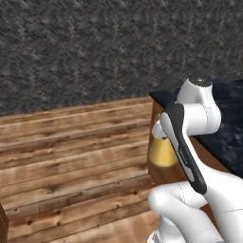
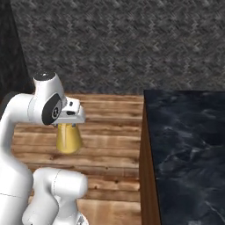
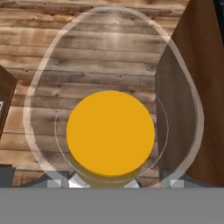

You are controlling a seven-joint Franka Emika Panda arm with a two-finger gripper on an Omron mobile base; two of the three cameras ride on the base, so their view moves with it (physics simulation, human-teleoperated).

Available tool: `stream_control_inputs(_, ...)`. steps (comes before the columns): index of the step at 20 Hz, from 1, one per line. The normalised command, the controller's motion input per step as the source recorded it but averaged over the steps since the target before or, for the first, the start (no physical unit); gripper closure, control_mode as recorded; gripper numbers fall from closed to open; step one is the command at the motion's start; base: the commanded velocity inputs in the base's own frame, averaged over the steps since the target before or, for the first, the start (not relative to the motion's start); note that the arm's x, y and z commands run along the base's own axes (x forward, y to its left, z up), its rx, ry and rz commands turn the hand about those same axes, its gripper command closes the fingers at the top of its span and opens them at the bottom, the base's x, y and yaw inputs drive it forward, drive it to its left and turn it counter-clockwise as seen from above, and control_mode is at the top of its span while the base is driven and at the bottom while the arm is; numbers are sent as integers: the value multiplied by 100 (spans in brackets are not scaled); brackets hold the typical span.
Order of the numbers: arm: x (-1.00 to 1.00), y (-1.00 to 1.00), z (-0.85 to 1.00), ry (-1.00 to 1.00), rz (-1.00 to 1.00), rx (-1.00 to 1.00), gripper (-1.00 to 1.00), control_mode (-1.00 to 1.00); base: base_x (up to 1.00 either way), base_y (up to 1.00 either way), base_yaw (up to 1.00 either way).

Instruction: There is a tray on the dining counter. Grab the cup, mug, and pitcher and place them on the tray. The pitcher may be placed next to the tray if it cannot fit the tray.

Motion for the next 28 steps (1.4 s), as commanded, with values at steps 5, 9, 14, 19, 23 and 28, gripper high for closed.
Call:
stream_control_inputs(5,0,0,0,0,0,0,100,100,100,8,0)
stream_control_inputs(9,0,0,0,0,0,0,100,100,100,10,0)
stream_control_inputs(14,0,0,0,0,0,0,100,100,100,7,0)
stream_control_inputs(19,0,0,0,0,0,0,100,100,100,18,0)
stream_control_inputs(23,0,0,0,0,0,0,100,100,100,23,0)
stream_control_inputs(28,0,0,0,0,0,0,100,100,100,16,-8)
